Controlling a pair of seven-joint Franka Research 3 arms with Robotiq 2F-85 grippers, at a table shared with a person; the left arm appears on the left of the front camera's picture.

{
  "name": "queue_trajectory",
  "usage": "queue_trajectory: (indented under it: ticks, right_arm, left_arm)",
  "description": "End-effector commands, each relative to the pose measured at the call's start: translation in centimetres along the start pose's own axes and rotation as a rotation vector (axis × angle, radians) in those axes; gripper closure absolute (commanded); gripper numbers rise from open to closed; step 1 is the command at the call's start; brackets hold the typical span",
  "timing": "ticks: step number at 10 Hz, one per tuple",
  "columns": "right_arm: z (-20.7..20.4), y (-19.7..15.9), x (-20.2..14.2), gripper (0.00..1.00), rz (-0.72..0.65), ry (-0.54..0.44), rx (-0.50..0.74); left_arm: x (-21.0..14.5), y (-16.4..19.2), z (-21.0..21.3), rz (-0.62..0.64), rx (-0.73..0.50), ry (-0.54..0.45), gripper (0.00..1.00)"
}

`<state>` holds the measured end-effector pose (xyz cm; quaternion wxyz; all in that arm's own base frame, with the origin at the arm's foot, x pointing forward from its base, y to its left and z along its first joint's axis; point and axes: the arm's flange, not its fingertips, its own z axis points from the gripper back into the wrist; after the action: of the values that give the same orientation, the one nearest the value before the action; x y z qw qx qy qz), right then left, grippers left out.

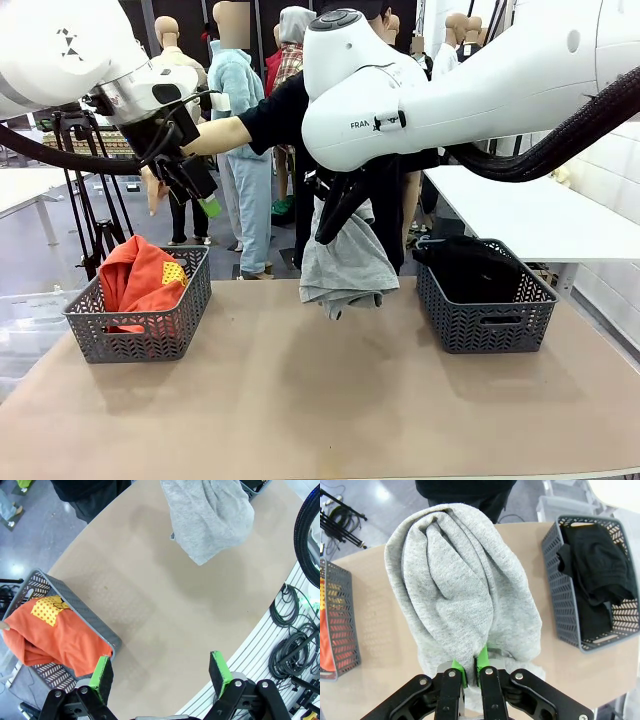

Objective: Sort the tops and bottoms.
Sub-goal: Sort the clothes according to human instructions.

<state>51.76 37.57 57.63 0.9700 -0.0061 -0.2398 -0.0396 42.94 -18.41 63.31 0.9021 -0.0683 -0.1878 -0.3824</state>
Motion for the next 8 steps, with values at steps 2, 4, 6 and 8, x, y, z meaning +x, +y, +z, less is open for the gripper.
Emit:
queue_trajectory:
  ticks: [2, 4, 6, 8]
  right_arm:
    - [0.2, -0.1, 0.1, 1.0, -0.007, -0.003, 0.02]
    - [0.0, 0.0, 0.0, 1.0, 0.0, 0.0, 0.0]
    - [1.3, 2.2, 1.7, 1.0, -0.022, -0.064, 0.145]
    - [3.3, 4.3, 3.5, 1.0, 0.007, -0.117, 0.221]
  left_arm:
    - [-0.2, 0.1, 0.1, 0.003, 0.0, 0.001, 0.0]
    - [0.0, 0.0, 0.0, 0.0, 0.0, 0.0, 0.0]
    - [-2.8, 0.3, 2.5, -0.002, 0.054, -0.011, 0.0]
    - [-5.9, 2.3, 4.9, 0.038, 0.078, -0.021, 0.0]
